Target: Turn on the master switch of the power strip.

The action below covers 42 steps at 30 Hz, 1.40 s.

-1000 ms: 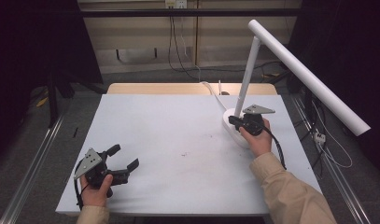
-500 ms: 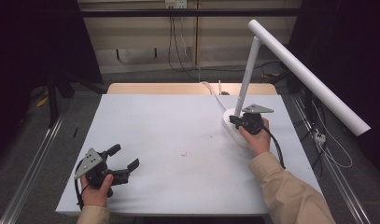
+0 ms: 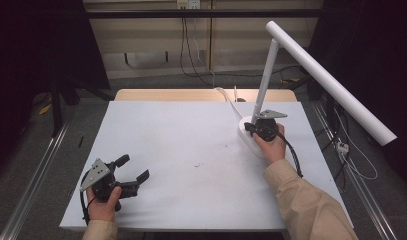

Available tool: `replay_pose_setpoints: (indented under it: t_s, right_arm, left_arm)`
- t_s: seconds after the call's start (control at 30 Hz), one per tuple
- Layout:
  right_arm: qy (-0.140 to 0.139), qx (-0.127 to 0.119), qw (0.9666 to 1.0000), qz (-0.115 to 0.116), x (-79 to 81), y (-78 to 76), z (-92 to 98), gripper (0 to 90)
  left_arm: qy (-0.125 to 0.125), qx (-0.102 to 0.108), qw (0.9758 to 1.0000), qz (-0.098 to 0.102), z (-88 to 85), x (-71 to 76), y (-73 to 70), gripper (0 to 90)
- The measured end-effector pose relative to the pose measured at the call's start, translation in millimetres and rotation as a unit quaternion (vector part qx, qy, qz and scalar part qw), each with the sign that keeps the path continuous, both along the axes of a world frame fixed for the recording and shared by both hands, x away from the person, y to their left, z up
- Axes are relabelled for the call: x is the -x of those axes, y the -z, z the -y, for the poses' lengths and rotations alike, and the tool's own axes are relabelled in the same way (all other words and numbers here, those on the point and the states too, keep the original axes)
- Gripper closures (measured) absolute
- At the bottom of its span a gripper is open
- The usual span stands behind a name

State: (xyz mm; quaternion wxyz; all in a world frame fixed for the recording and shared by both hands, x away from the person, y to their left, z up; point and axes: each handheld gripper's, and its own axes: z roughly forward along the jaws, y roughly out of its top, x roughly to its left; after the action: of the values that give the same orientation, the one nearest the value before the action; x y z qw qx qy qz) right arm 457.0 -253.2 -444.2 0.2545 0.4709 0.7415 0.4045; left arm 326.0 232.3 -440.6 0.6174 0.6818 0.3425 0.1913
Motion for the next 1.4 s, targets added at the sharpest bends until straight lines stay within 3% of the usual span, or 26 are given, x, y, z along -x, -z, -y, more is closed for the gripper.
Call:
replay_pose_setpoints:
  t_s: [0.87,1.1,1.4]
  right_arm:
    - [-0.003,0.026,0.9996,-0.014,-3.5,1.2,-0.4,90.0]
    - [0.003,0.017,0.9997,-0.017,-3.5,2.3,0.1,90.0]
    - [0.004,0.023,0.9996,-0.015,-3.3,3.0,-2.4,90.0]
  left_arm:
    - [0.002,-0.001,1.0,-0.001,1.2,0.7,0.4,4.3]
    - [0.002,-0.002,1.0,0.0,1.5,0.6,0.1,4.3]
    - [0.004,-0.003,1.0,0.0,2.4,0.4,0.2,4.3]
